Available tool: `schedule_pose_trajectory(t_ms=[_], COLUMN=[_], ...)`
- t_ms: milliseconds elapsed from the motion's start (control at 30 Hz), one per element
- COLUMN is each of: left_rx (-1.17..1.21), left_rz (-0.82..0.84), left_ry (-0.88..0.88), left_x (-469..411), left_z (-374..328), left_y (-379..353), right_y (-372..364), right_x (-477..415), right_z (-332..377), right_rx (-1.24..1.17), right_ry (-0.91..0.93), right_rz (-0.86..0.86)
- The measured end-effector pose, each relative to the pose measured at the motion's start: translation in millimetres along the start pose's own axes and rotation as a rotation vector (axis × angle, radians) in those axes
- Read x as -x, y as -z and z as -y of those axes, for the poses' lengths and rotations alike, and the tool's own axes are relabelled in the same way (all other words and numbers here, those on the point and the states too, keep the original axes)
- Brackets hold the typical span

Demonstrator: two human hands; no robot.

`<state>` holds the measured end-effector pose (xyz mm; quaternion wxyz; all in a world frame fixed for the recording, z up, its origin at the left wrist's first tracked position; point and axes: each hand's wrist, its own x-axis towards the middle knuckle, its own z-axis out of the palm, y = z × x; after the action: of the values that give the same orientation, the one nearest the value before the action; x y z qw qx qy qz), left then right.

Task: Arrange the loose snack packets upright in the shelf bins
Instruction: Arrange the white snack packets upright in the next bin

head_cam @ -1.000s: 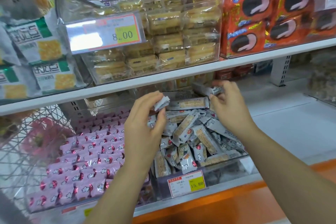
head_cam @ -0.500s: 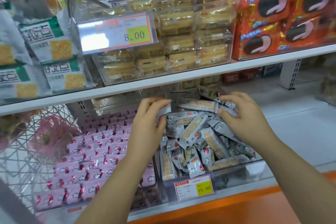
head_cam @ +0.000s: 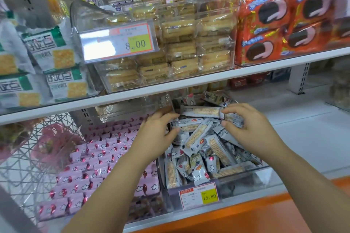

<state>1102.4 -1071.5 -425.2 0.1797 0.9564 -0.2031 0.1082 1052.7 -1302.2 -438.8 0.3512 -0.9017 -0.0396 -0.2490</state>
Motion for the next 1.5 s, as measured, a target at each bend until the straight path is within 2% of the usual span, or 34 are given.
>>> schedule_pose_trajectory(t_ms=[133,200,433,567,733,867,967,1067,1167,1333,1433,1500], left_rx=[0.082,0.118,0.104,0.037,-0.073,-0.122,-0.026,0.110,0.223,0.486,0.481,0.414], left_rz=[-0.058,-0.060,0.104,0.224,0.466,0.515,0.505,0.409,0.252,-0.169,-0.418,-0.529], left_ry=[-0.057,-0.082,-0.178,-0.260,-0.326,-0.341,-0.314,-0.282,-0.231,-0.130,-0.146,-0.179], left_x=[14,23,41,41,46,46,45,46,50,59,57,51], left_z=[2,1,-11,-28,-38,-36,-36,-32,-27,-23,-21,-20], left_y=[5,6,3,4,0,-7,-6,-1,10,25,18,9], right_y=[3,7,0,-6,-6,0,1,4,9,10,3,-2], right_x=[3,6,12,11,11,12,13,13,13,14,14,14], right_z=[4,6,4,0,2,-1,-2,-4,-1,8,12,17], right_rx=[-0.024,-0.013,0.224,0.301,0.325,0.339,0.314,0.262,0.150,-0.043,-0.152,-0.195], right_ry=[0.024,0.057,0.172,0.177,0.184,0.167,0.138,0.159,0.197,0.327,0.367,0.387], right_rz=[0.003,0.064,0.283,0.290,0.269,0.249,0.236,0.152,-0.043,-0.422,-0.512,-0.558])
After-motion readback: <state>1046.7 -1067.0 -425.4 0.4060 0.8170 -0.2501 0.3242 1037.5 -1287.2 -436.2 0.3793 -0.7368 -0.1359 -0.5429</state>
